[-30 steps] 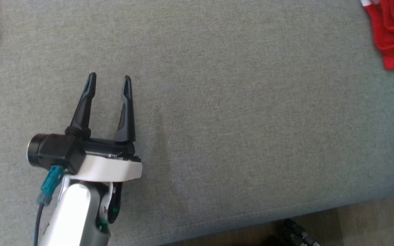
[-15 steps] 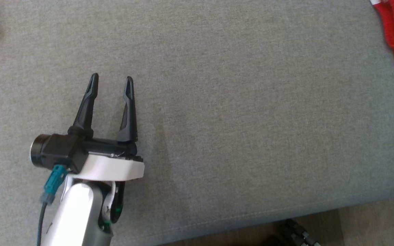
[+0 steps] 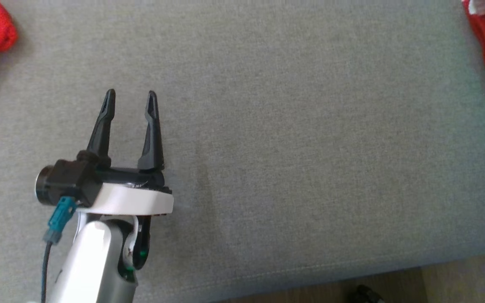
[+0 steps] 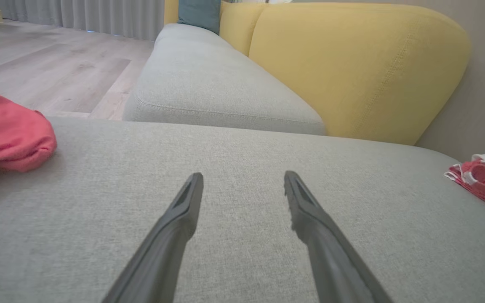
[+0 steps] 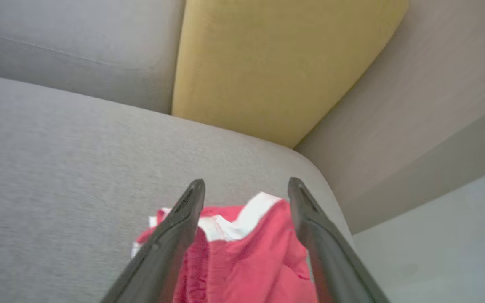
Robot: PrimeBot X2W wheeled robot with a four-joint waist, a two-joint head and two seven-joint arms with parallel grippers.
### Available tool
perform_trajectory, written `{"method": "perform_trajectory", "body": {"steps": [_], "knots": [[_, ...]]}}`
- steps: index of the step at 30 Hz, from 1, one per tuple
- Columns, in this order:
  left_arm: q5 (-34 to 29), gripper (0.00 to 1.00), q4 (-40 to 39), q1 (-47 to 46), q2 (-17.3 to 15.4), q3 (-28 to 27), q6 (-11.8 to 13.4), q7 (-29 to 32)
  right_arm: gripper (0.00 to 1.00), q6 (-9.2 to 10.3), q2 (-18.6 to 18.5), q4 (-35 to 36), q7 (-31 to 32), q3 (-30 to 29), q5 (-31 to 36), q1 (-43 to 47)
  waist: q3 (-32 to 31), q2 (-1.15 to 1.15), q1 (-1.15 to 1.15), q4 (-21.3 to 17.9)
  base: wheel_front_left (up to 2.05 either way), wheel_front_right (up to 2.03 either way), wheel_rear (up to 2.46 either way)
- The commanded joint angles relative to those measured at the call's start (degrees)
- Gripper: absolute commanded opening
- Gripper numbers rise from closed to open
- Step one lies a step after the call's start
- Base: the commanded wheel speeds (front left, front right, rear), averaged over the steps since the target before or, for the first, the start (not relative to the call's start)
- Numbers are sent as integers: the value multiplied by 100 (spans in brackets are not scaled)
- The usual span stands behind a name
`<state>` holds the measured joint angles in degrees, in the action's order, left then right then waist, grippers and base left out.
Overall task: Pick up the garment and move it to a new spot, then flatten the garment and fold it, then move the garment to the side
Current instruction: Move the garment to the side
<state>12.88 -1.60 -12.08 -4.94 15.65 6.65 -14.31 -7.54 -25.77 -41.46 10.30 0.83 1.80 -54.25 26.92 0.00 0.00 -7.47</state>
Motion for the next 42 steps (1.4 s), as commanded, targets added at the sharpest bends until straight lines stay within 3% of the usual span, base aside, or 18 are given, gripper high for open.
{"method": "perform_trajectory", "body": {"steps": [1, 8, 13, 21, 28, 42], "knots": [[19, 100, -163, -38, 14, -205, 40, -67, 100, 5, -17, 232, -82, 82, -41, 127, -143, 0, 0, 58, 0, 0, 0], [156, 100, 66, 89, 110, -460, 85, -68, 100, 5, 622, 699, -518, 297, -315, 606, -731, 0, 0, 295, 0, 0, 0], [256, 100, 406, 321, 168, -647, 103, -68, 100, 5, 1318, 1226, -979, 280, -486, 1465, -1380, 0, 0, 502, 0, 0, 0], [318, 100, 758, 860, 197, -732, 123, -68, 100, 5, 2131, 1977, -1414, 70, -381, 2989, -2165, 0, 0, 652, 0, 0, 0], [320, 100, 1018, 1241, 203, -748, 83, -69, 100, 5, 2285, 2611, -1742, 72, -717, 4193, -2608, 0, 0, 717, 0, 0, 0], [372, 100, 995, 1425, 205, -662, 84, -69, 100, 5, 2288, 3113, -1990, 328, -1195, 5084, -2718, 0, 0, 706, 0, 0, 0]]}}
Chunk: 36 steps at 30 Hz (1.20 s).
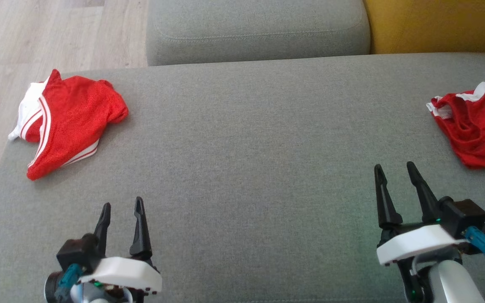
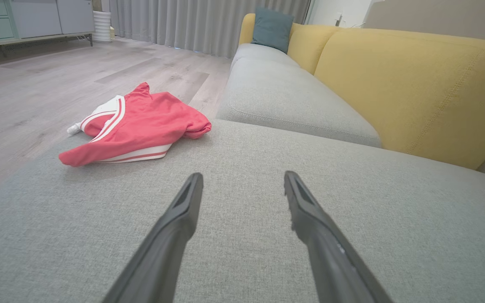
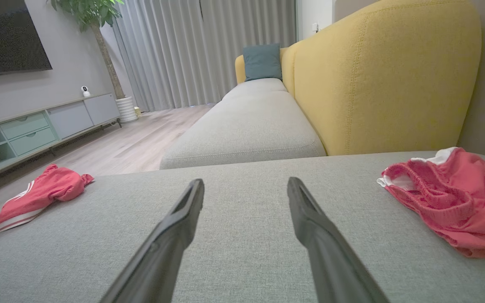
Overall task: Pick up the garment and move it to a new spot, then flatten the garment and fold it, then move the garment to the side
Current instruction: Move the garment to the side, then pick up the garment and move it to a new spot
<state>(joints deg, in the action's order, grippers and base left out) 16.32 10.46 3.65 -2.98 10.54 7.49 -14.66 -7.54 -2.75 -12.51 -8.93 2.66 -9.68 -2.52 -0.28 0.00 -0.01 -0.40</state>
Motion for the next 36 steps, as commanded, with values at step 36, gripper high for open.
{"method": "perform_trajectory", "body": {"steps": [36], "knots": [[20, 100, -319, -359, 10, 34, 0, -34, 100, 5, -13, 415, 14, 86, 11, 32, 179, 0, 1, 896, 0, 0, 0]]}}
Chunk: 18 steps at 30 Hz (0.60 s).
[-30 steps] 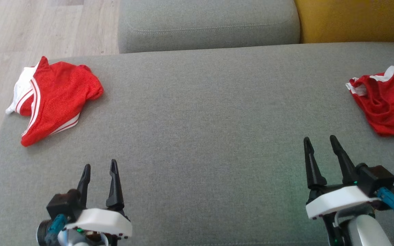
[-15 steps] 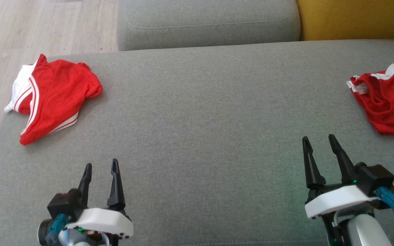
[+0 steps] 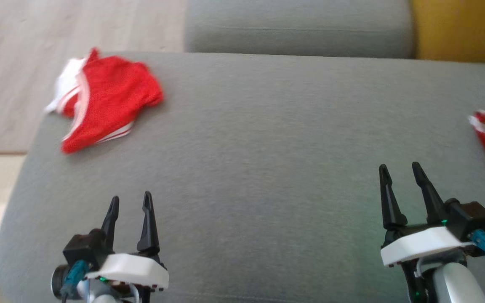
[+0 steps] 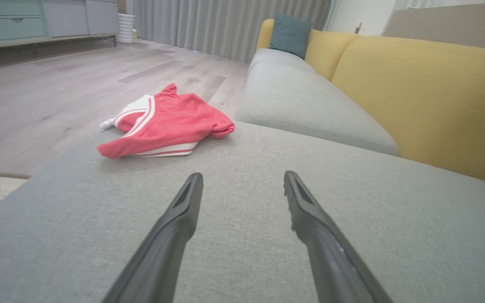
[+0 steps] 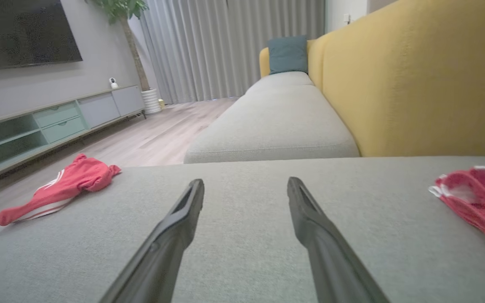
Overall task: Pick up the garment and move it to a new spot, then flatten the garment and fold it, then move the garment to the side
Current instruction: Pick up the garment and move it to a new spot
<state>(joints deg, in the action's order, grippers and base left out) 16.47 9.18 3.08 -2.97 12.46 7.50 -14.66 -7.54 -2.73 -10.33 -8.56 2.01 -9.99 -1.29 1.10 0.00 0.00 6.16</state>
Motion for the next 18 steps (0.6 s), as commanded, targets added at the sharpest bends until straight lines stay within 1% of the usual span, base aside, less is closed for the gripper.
{"method": "perform_trajectory", "body": {"steps": [1, 7, 11, 14, 18], "knots": [[2, 100, -224, -318, 9, -149, 1, -34, 100, 5, -15, 224, -20, 145, 47, -84, 58, 0, 0, 418, 0, 0, 0], [-20, 100, -436, -349, 9, -167, 38, -34, 100, 5, -15, 312, 4, 160, 61, -91, 153, 0, 0, 1521, 0, 0, 0], [-6, 100, -477, -282, 9, -261, 60, -34, 100, 5, -15, 322, 34, 261, 64, -120, 168, 0, 0, 2076, 0, 0, 0], [3, 100, -481, -215, 9, -306, 62, -34, 100, 5, -15, 316, 50, 335, 47, -118, 127, 0, 0, 2369, 0, 0, 0], [22, 100, -582, -81, 9, -439, 115, -34, 100, 5, -15, 297, 106, 506, 47, -199, 158, 0, 0, 2445, 0, 0, 0]]}}
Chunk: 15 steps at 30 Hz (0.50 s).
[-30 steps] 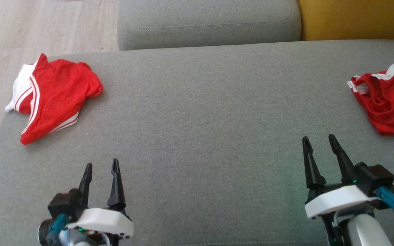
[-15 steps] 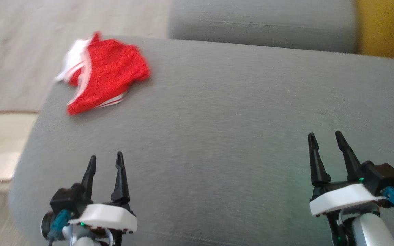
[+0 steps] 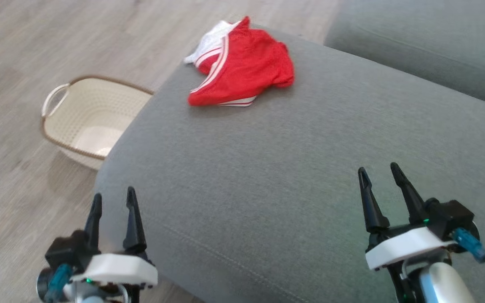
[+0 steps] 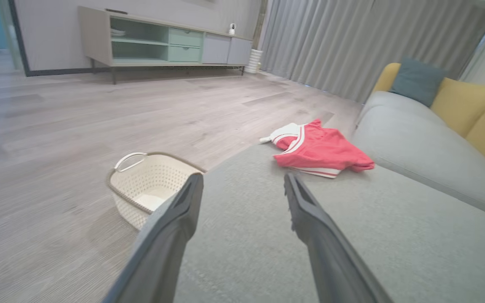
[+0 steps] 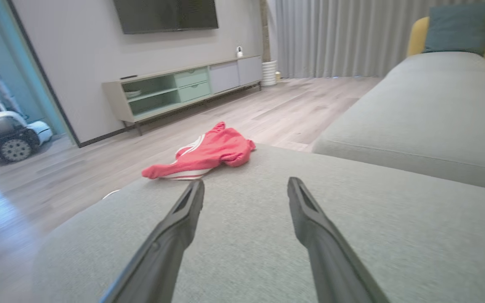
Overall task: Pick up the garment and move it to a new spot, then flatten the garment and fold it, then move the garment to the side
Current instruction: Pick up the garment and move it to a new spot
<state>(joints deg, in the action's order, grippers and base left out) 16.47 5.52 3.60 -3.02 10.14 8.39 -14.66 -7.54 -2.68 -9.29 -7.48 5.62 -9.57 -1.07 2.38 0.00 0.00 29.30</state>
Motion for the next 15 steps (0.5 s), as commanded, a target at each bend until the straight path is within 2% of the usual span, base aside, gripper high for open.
{"method": "perform_trajectory", "body": {"steps": [1, 5, 9, 15], "knots": [[27, 100, -243, -106, 14, -224, 33, -34, 100, 5, -20, 184, 3, 161, 12, -247, 43, 0, 0, 134, 0, 0, 0], [37, 100, -251, -61, 14, -262, 25, -34, 100, 5, -20, 172, -30, 140, 14, -254, 53, 0, 0, 108, 0, 0, 0], [-17, 100, -299, -322, -92, -507, -62, -34, 100, 5, -20, 308, 30, 73, 96, -348, 310, 0, 0, -143, 0, 0, 0], [-235, 100, -97, -1464, -750, -748, -312, 67, 100, 5, -20, 686, 208, -8, 373, -646, 995, 0, 0, -608, 0, 0, 0]]}}
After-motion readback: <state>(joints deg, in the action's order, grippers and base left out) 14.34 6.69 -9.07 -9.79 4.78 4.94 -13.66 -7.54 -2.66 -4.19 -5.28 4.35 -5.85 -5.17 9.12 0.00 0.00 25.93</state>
